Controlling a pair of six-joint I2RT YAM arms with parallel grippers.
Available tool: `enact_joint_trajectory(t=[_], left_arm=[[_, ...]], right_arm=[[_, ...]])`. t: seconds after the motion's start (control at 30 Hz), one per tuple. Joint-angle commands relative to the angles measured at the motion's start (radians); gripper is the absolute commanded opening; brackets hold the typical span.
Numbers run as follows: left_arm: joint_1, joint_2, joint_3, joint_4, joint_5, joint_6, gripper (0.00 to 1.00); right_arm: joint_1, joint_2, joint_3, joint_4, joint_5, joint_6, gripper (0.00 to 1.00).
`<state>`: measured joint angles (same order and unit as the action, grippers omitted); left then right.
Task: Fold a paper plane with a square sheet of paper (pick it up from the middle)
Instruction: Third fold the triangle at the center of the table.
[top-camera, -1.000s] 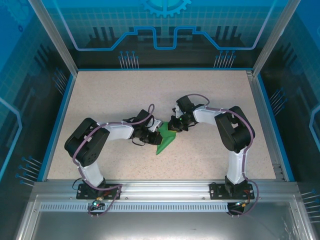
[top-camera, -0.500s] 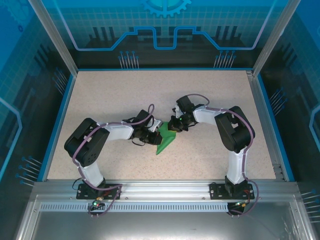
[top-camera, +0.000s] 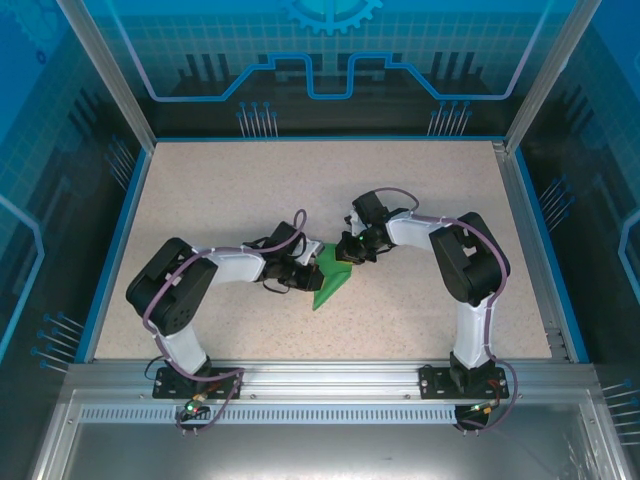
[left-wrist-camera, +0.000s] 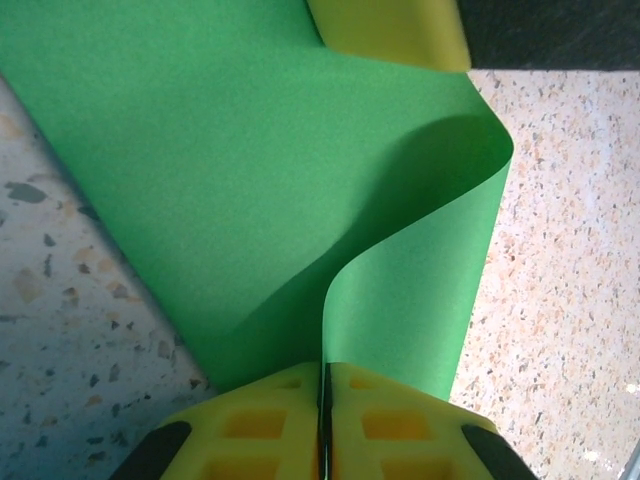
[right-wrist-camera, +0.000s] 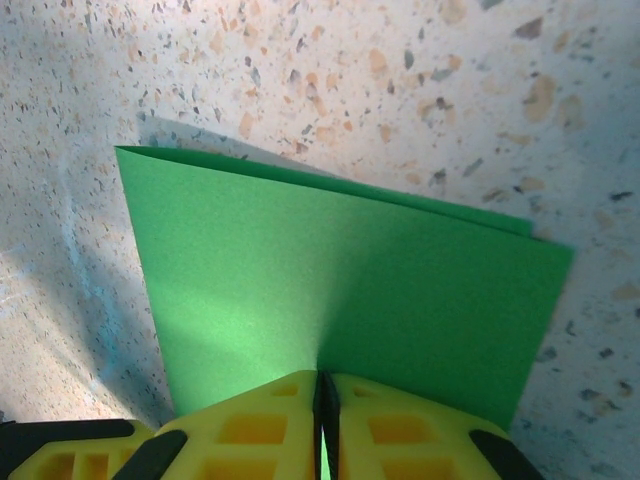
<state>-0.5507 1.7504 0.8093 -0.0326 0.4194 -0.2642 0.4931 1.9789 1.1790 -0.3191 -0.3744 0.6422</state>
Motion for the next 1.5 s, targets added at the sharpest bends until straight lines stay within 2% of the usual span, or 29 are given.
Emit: enact_joint_trajectory(t=[0.0, 0.27, 0.4, 0.5, 0.57, 0.6, 0.77, 0.87, 0.97, 1.07, 1.2, 1.27, 1.47], left_arm=[[0.009, 0.027, 0.004, 0.002, 0.021, -0.005, 0.11], [0.009, 0.043, 0.002, -0.009, 0.019, -0.013, 0.1], [0.008, 0.058, 0.001, -0.005, 0.021, -0.018, 0.1], [0.008, 0.062, 0.006, -0.008, 0.024, -0.015, 0.1], [0.008, 0.061, 0.009, -0.013, 0.022, -0.015, 0.1], [0.009, 0.062, 0.009, -0.013, 0.022, -0.015, 0.1], [0.008, 0.078, 0.018, -0.017, 0.025, -0.013, 0.09], [0.008, 0.079, 0.016, -0.017, 0.026, -0.015, 0.09], [0.008, 0.08, 0.018, -0.02, 0.026, -0.013, 0.1], [0.008, 0.081, 0.021, -0.021, 0.025, -0.012, 0.1], [0.009, 0.081, 0.021, -0.023, 0.026, -0.012, 0.1], [0.008, 0.083, 0.021, -0.021, 0.026, -0.013, 0.1], [0.009, 0.083, 0.022, -0.023, 0.028, -0.012, 0.1]], right_arm=[[0.016, 0.031, -0.035, -0.066, 0.059, -0.006, 0.13], [0.012, -0.012, -0.01, -0.064, 0.022, 0.001, 0.15], [-0.015, -0.124, -0.011, -0.07, 0.028, -0.006, 0.2], [-0.038, -0.24, -0.079, -0.017, 0.029, 0.015, 0.22], [-0.039, -0.309, -0.137, 0.02, 0.03, 0.03, 0.22], [-0.037, -0.34, -0.175, 0.048, 0.027, 0.047, 0.18], [0.028, -0.494, -0.442, 0.314, 0.016, 0.199, 0.06], [0.107, -0.585, -0.577, 0.457, 0.049, 0.285, 0.0], [0.195, -0.65, -0.628, 0.453, 0.141, 0.311, 0.0], [0.273, -0.656, -0.67, 0.523, 0.19, 0.374, 0.0], [0.333, -0.573, -0.661, 0.61, 0.183, 0.423, 0.0], [0.351, -0.525, -0.655, 0.676, 0.176, 0.438, 0.0], [0.365, -0.435, -0.63, 0.72, 0.164, 0.459, 0.0]])
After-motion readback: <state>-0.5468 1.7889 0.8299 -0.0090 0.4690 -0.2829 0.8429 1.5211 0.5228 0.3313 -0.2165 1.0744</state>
